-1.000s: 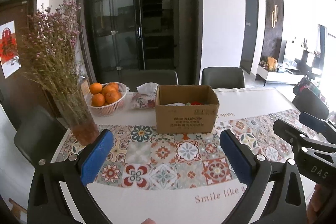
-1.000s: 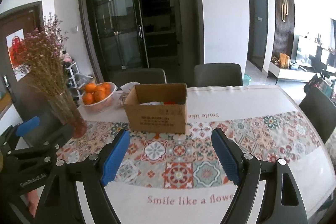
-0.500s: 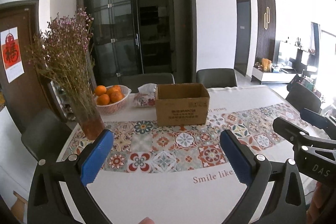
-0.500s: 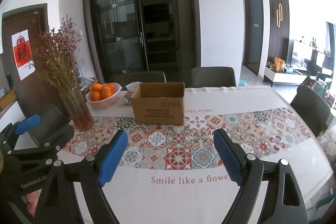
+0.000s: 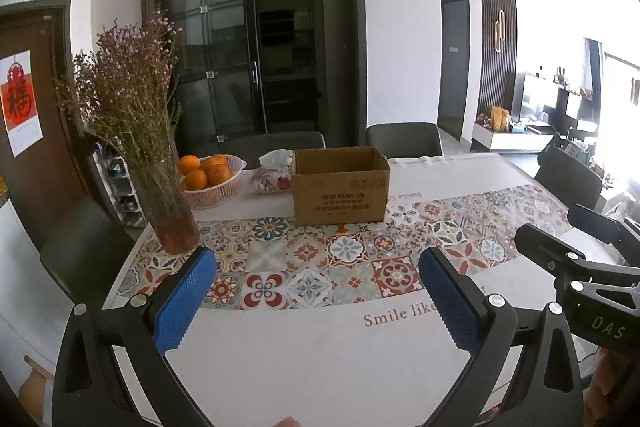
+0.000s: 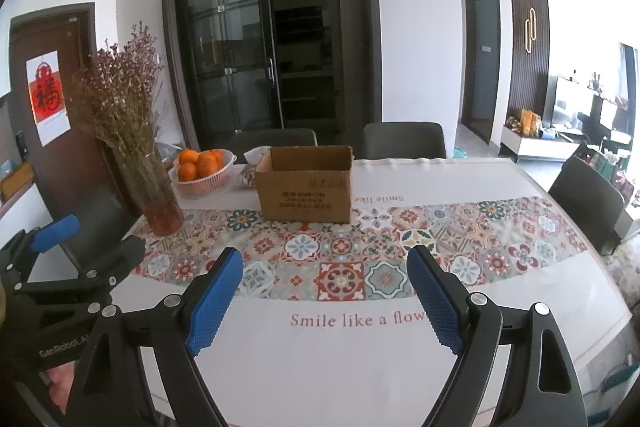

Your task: Organize soft objects

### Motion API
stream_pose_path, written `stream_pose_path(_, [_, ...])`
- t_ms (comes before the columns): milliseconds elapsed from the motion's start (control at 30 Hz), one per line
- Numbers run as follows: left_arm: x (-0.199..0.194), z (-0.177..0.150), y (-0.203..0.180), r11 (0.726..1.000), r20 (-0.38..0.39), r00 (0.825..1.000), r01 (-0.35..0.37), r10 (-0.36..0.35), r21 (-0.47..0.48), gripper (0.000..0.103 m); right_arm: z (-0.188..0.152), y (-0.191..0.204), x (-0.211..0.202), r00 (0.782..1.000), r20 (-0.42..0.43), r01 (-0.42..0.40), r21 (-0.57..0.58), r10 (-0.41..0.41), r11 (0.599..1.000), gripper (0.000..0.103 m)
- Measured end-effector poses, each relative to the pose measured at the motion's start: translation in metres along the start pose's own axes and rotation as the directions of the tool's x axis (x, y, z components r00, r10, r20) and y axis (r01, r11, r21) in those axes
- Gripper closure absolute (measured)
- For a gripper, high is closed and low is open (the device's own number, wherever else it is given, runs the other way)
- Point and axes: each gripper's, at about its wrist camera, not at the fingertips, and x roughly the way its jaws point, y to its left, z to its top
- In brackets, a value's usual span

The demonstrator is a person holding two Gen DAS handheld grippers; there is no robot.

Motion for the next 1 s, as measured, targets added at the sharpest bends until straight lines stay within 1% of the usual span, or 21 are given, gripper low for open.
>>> stream_pose_path(367, [-0.0051,-0.0057,0.0038,1.0,0.002,1.0,-0.004,0.004,0.002,0.0,-0.0054,0.0058,-0.0014,1.0,0.006,-0.011,0.003,0.011,1.0,0.018])
stream_pose_path(1000, [-0.0054,-0.0062,0.0013,1.0,-0.004,1.0,-0.003,0.003,-0.007,0.0,-0.01,0.0071,0.0016,1.0,-0.011,-0.026,0.011,0.026,1.0,0.018])
